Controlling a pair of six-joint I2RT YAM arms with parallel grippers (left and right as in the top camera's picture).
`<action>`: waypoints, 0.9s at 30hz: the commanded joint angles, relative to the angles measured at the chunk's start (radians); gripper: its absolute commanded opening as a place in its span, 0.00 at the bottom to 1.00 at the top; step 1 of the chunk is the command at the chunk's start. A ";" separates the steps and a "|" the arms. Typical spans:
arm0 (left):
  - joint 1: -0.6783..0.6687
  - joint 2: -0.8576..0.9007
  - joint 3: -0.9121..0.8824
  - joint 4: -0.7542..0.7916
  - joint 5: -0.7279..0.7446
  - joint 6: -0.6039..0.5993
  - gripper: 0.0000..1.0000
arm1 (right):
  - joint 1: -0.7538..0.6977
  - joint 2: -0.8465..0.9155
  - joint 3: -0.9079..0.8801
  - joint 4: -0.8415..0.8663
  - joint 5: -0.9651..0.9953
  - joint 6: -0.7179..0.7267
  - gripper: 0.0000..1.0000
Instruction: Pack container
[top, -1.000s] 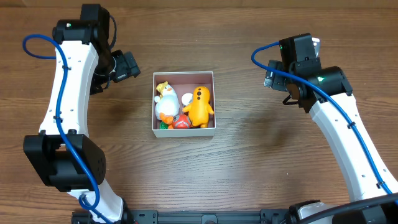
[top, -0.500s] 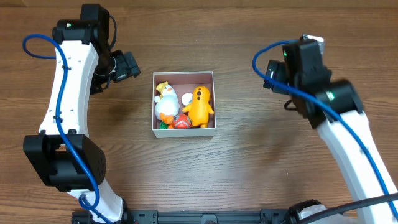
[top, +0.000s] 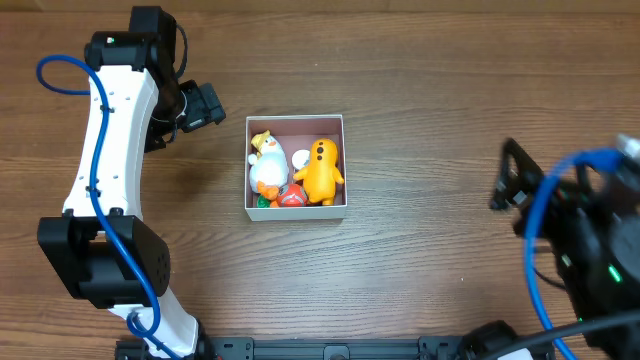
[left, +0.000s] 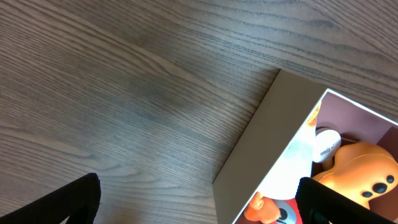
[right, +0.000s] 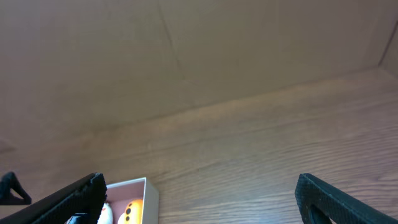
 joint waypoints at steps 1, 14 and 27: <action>0.002 0.001 0.022 0.001 0.008 -0.014 1.00 | -0.024 -0.095 -0.010 -0.008 0.050 -0.020 1.00; 0.001 0.001 0.022 0.001 0.008 -0.014 1.00 | -0.298 -0.604 -0.455 0.163 -0.241 -0.014 1.00; 0.001 0.001 0.022 0.001 0.008 -0.014 1.00 | -0.340 -0.758 -1.035 0.627 -0.349 0.093 1.00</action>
